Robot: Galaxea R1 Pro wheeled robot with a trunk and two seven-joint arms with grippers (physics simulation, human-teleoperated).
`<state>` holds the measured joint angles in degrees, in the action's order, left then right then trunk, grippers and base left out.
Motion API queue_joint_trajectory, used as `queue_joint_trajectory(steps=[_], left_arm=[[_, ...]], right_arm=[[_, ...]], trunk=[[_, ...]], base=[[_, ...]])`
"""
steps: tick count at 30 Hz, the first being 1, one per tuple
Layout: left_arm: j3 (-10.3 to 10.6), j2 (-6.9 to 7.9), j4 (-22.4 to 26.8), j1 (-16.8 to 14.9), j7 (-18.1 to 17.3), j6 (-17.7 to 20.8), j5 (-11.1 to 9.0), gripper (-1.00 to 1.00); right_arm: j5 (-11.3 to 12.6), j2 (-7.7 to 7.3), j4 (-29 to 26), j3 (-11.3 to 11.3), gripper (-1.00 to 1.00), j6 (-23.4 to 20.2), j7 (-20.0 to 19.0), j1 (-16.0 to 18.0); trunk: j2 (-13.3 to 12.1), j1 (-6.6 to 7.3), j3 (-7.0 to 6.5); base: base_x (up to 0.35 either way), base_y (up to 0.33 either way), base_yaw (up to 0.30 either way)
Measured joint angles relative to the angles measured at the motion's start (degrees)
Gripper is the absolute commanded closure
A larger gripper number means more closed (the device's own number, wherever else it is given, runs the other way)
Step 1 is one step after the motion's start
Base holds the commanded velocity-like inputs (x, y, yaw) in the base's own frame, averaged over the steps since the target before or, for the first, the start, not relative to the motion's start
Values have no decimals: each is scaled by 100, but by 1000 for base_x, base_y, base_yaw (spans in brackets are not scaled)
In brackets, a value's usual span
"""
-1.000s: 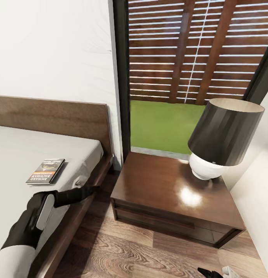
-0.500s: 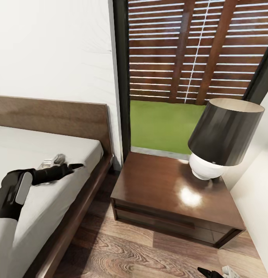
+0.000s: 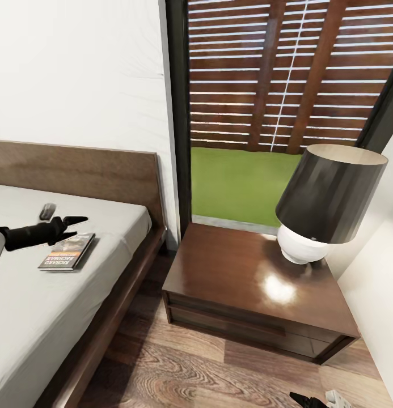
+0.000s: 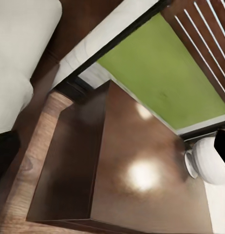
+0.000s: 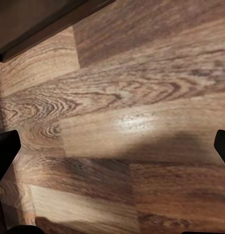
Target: In the bedroom, move the book from the bed onto either nightstand, and place the two sandals side by side next to the bed.
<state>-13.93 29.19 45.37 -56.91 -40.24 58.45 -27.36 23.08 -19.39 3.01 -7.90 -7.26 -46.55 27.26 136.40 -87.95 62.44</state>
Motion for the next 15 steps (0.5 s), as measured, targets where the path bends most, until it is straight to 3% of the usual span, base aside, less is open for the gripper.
queue_joint_trajectory(steps=[9,15], left_arm=[[3,589,-365,-289,87,-27,-36,-100],[3,913,-379,-318,610,-40,-38,-100]], right_arm=[[0,-1,0,0,-100,0,1,0],[-5,-5,0,0,-100,0,2,0]], trunk=[[0,0,0],[0,0,0]], base=[[0,0,0],[0,0,0]])
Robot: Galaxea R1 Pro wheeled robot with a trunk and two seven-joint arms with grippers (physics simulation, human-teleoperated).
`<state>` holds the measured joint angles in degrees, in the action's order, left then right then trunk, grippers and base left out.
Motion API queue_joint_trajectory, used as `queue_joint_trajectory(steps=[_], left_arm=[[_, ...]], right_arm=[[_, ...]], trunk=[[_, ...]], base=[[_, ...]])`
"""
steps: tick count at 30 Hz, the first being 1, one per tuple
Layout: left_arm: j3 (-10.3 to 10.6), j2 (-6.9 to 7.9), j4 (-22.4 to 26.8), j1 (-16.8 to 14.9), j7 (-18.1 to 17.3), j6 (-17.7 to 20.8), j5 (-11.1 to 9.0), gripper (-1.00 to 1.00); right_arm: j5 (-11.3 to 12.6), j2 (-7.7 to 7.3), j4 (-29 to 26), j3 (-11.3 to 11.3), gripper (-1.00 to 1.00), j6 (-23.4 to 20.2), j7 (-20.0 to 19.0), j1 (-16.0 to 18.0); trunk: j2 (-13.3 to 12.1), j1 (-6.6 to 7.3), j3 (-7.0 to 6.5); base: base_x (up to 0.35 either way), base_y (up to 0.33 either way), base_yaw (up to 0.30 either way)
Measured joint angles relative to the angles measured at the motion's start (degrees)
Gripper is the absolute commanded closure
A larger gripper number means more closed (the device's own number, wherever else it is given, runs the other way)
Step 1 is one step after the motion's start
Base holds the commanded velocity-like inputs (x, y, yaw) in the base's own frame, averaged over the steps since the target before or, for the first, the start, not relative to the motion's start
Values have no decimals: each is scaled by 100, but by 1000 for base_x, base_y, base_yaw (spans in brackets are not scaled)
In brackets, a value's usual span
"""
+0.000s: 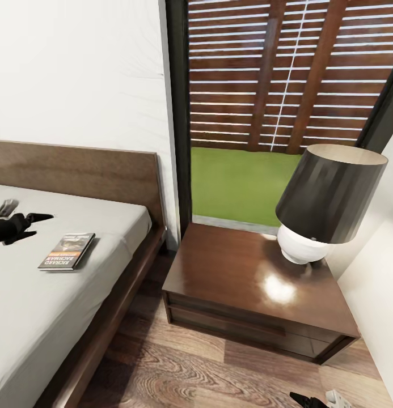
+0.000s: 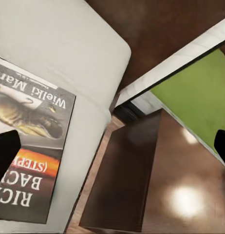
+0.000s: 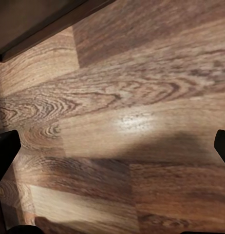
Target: In the bedroom, move the book from the bed onto either nightstand, and place the two sandals side by side next to the bed.
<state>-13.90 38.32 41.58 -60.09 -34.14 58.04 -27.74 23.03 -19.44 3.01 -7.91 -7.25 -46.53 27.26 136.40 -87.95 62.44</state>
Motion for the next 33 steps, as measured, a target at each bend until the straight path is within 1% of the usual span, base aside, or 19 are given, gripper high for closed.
queue_joint_trajectory(steps=[3,4,8,14,21,33], left_arm=[[0,108,9,-6,320,-4,-9,-100],[2,149,12,-10,503,-8,-5,-100],[6,198,11,-13,803,-7,-13,-100],[9,224,-3,-21,1100,-8,-16,-100],[6,216,27,-23,1225,-9,-30,-100],[-8,213,29,-17,1257,-10,-21,-100]], right_arm=[[-2,1,0,0,-100,0,-3,0],[-3,3,0,0,-100,0,-5,0],[-3,-1,0,1,-100,-3,-7,0],[-10,0,0,-1,-100,-7,-28,-4],[-6,-3,0,-7,-100,-7,-62,-8],[-2,-4,0,-8,-100,87,-78,-18]], trunk=[[0,0,0],[0,0,0],[0,0,0],[0,0,0],[0,0,0],[0,0,0]], base=[[0,0,0],[0,0,0],[0,0,0],[0,0,0],[0,0,0],[0,0,0]])
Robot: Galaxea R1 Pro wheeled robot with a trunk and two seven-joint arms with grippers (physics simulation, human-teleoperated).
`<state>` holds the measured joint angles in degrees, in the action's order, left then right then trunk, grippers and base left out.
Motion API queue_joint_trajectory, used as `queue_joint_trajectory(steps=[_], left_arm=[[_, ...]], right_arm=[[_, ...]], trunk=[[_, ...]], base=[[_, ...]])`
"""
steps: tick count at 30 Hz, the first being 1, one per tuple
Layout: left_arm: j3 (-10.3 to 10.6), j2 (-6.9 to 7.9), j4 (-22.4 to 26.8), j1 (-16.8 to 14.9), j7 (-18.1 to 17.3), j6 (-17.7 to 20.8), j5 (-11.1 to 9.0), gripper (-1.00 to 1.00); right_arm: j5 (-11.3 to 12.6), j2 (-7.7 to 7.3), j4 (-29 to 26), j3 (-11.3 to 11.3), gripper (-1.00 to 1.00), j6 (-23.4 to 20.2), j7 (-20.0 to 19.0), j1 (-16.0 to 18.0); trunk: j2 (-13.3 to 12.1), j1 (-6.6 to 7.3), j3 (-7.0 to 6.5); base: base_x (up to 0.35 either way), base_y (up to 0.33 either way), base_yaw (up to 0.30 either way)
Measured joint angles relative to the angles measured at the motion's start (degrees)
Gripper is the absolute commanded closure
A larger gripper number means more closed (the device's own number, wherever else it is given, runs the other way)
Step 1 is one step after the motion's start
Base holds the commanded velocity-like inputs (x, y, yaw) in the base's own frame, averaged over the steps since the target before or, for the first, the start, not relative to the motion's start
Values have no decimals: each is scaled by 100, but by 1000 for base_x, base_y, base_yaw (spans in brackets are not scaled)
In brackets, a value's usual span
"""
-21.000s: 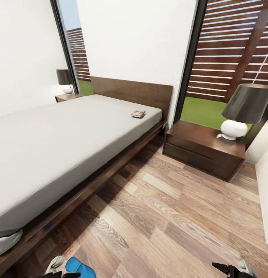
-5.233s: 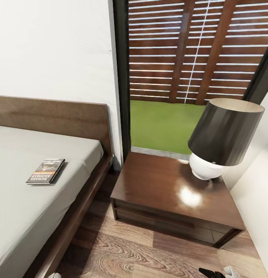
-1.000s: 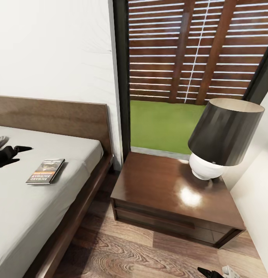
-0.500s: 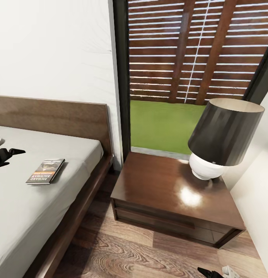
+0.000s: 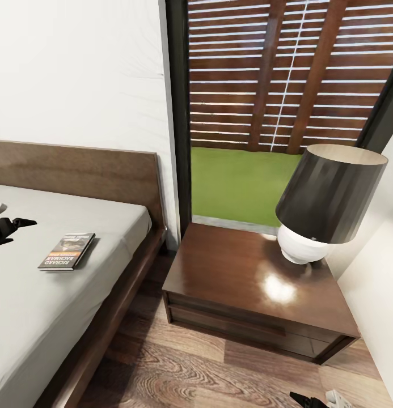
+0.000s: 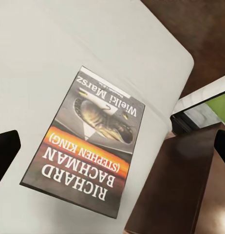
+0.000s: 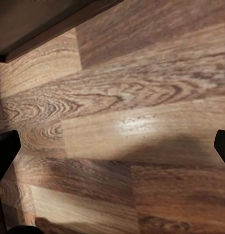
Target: In the bedroom, move the book from the bed onto either nightstand, and place the two sandals side by side next to the bed.
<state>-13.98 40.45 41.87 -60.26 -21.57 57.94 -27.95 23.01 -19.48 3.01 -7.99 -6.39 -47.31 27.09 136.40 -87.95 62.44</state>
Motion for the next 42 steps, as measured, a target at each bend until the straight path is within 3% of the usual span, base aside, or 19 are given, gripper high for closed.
queue_joint_trajectory(steps=[17,42], left_arm=[[8,-19,-2,2,1,-1,-14,-100],[2,-18,-37,2,9,-1,23,-100]], right_arm=[[305,3,0,6,-100,13,-7,-17],[339,17,0,9,-100,13,-8,-18]], trunk=[[0,0,0],[0,2,0]], base=[[0,0,0],[103,1,0]])
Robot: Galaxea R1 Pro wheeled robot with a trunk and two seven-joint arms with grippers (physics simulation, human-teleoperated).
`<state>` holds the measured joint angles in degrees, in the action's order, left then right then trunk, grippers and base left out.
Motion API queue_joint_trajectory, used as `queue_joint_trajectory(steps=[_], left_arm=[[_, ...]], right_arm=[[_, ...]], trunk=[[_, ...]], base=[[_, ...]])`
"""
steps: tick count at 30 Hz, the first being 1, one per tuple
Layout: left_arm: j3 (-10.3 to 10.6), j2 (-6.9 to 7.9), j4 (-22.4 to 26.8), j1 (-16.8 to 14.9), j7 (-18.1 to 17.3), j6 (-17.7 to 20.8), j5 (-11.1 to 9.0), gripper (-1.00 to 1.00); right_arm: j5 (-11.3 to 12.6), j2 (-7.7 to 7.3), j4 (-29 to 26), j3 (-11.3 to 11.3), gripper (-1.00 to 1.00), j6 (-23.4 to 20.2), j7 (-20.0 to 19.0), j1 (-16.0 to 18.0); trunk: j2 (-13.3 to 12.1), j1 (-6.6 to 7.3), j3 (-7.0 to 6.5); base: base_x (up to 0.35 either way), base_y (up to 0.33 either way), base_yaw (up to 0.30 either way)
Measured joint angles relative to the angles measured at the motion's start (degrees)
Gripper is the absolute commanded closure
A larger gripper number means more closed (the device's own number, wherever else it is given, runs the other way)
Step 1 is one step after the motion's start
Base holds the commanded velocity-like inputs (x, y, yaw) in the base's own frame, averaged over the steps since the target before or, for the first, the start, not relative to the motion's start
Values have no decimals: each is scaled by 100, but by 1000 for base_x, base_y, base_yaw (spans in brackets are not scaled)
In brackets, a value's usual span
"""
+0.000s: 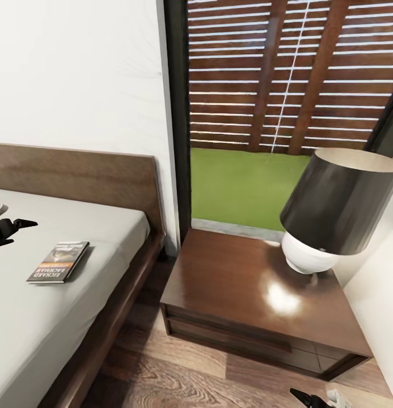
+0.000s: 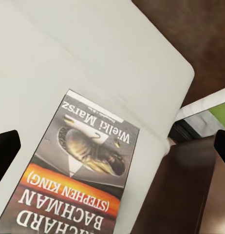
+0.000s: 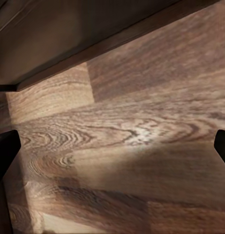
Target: In the bedroom, move the book from the bed onto either nightstand, and place the two sandals side by side next to the bed.
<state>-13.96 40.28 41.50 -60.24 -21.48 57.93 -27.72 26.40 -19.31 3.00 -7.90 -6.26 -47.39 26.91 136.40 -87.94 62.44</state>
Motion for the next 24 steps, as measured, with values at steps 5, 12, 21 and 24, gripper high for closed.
queue_joint_trajectory(steps=[5,12,21,24], left_arm=[[-1,6,0,-1,1,1,5,-100],[-1,8,0,-3,1,1,7,-100],[-1,16,0,-1,2,0,7,-100],[-1,17,0,-1,1,1,7,-100]], right_arm=[[0,1,0,0,-100,0,0,0],[0,1,-1,0,-100,0,1,-1],[0,1,-1,0,-100,0,1,-1],[0,1,-1,0,-100,0,1,0]], trunk=[[0,0,0],[0,0,0],[0,0,0],[0,0,0]], base=[[147,54,0],[148,89,0],[126,100,0],[95,80,0]])
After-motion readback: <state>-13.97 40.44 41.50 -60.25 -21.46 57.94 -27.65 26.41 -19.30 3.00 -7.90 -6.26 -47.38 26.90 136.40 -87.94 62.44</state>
